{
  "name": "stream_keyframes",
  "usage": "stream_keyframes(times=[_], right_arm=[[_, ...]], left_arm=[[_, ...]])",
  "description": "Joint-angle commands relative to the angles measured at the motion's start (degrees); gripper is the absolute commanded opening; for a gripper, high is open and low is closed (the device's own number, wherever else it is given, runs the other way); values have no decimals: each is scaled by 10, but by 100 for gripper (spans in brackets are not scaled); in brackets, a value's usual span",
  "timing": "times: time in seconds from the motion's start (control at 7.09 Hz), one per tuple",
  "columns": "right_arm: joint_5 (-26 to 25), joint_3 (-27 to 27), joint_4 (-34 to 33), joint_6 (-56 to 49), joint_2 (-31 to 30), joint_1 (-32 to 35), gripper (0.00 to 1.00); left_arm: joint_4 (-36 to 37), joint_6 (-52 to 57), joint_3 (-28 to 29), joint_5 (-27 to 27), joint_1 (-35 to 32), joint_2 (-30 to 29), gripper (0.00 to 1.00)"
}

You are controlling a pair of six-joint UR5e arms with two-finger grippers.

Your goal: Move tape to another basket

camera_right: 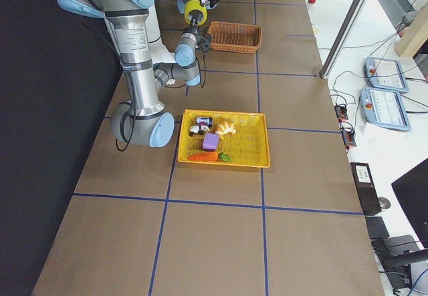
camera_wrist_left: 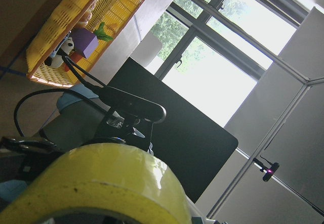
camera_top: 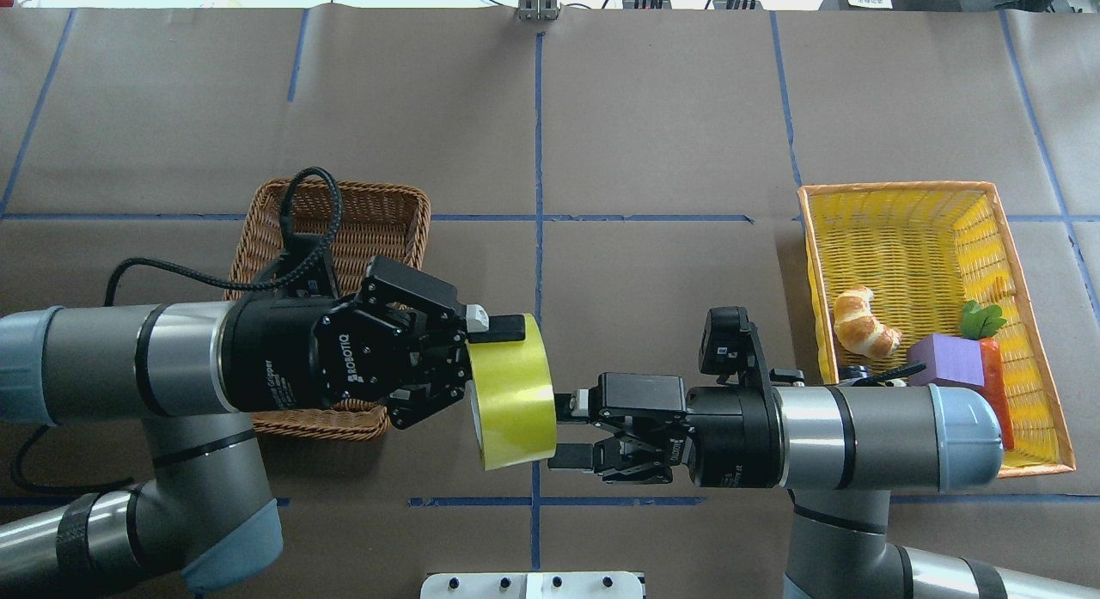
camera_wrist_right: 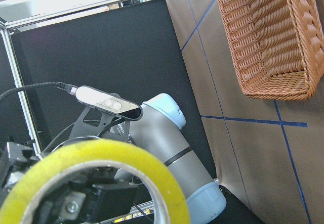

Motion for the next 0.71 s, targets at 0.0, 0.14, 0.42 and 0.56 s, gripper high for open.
stream_keyframes(times=[0.0, 0.14, 0.42, 0.56], right_arm=[[0, -1, 2, 1, -2, 3, 100], [0, -1, 2, 1, -4, 8, 100], [8, 3, -17, -5, -7, 52, 100], [58, 7, -80, -12, -7, 110, 100]], left_arm=[[1, -1, -2, -62, -76, 25, 1], [6, 0, 10, -103, -116, 34, 1], [55, 28, 32, -185, -174, 33, 0], [134, 83, 27, -256, -202, 25, 0]])
